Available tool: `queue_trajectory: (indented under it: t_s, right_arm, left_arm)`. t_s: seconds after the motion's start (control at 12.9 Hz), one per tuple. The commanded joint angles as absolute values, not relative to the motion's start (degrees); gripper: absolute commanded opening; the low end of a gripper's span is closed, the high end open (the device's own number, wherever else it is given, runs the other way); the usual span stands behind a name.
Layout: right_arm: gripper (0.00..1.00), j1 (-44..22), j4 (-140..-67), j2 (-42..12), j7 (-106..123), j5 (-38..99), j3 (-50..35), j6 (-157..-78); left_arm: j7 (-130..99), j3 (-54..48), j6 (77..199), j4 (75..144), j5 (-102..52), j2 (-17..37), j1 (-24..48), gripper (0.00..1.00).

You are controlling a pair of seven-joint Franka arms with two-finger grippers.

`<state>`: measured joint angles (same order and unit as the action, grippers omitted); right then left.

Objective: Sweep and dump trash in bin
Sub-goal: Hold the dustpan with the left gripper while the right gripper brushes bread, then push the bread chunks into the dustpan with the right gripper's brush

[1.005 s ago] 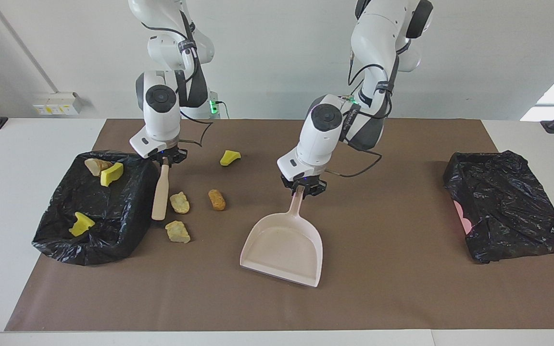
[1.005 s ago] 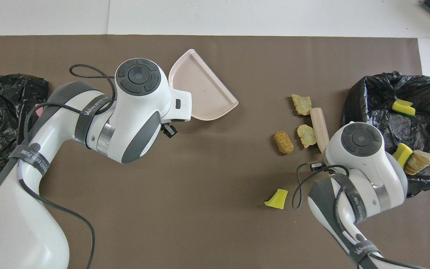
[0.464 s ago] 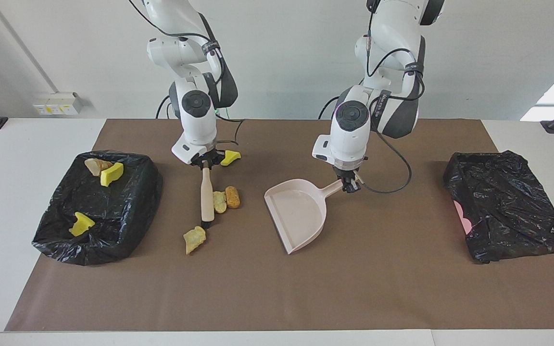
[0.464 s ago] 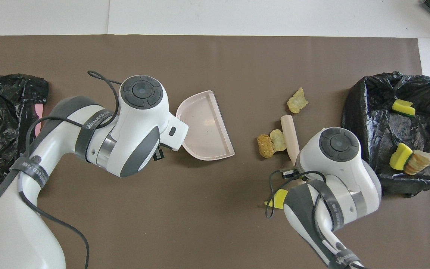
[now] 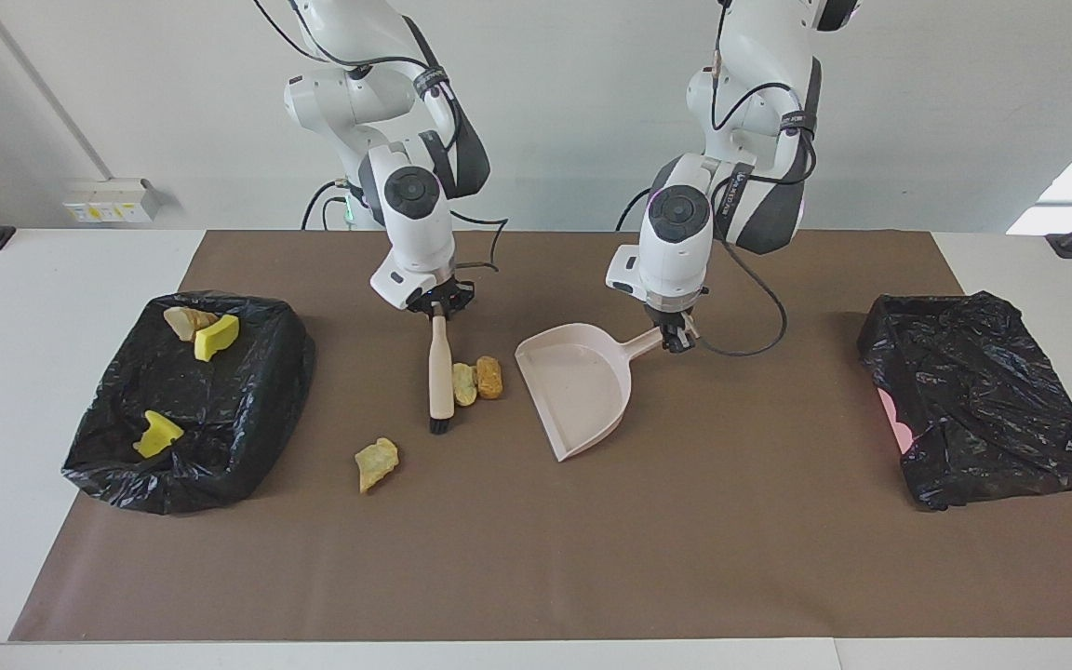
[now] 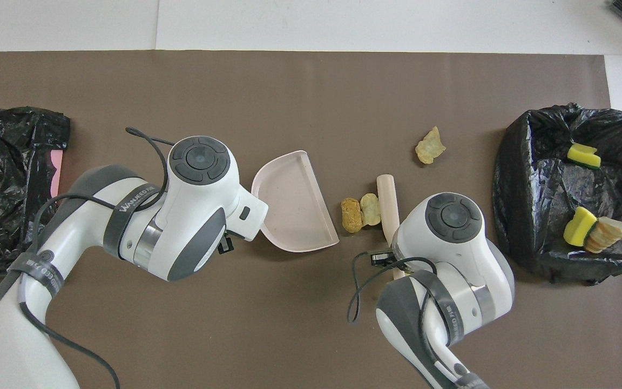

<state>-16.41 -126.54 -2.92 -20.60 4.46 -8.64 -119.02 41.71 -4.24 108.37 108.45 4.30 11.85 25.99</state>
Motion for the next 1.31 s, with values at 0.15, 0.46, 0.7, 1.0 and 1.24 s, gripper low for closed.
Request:
queue_trajectory:
  t_s: [0.15, 0.46, 0.7, 1.0, 1.24]
  right_arm:
    - [0.0, -22.4, -119.3, -7.8, -20.3, 12.2, -8.7, -118.7]
    - [0.0, -22.7, -115.6, -8.0, -18.0, 18.4, -8.6, -115.5]
    - [0.0, -20.3, -115.0, -3.8, -21.4, 17.0, -7.9, -107.3]
    - [0.0, -19.8, -116.0, 0.5, -37.0, 7.8, -8.4, -96.4]
    - [0.0, -20.7, -122.2, 5.8, -50.6, 7.2, -8.6, -90.6]
  left_arm:
    - [42.2, -3.9, 112.9, 114.9, 2.7, 8.0, 26.4, 0.0]
    - [41.8, -3.9, 113.1, 114.9, 2.7, 8.1, 26.4, 0.0]
    - [41.8, -3.9, 113.3, 114.9, 2.7, 8.0, 26.4, 0.0]
    - [41.7, -3.9, 113.3, 115.0, 2.7, 8.0, 26.4, 0.0]
    - [41.7, -3.9, 113.3, 115.0, 2.7, 8.0, 26.4, 0.0]
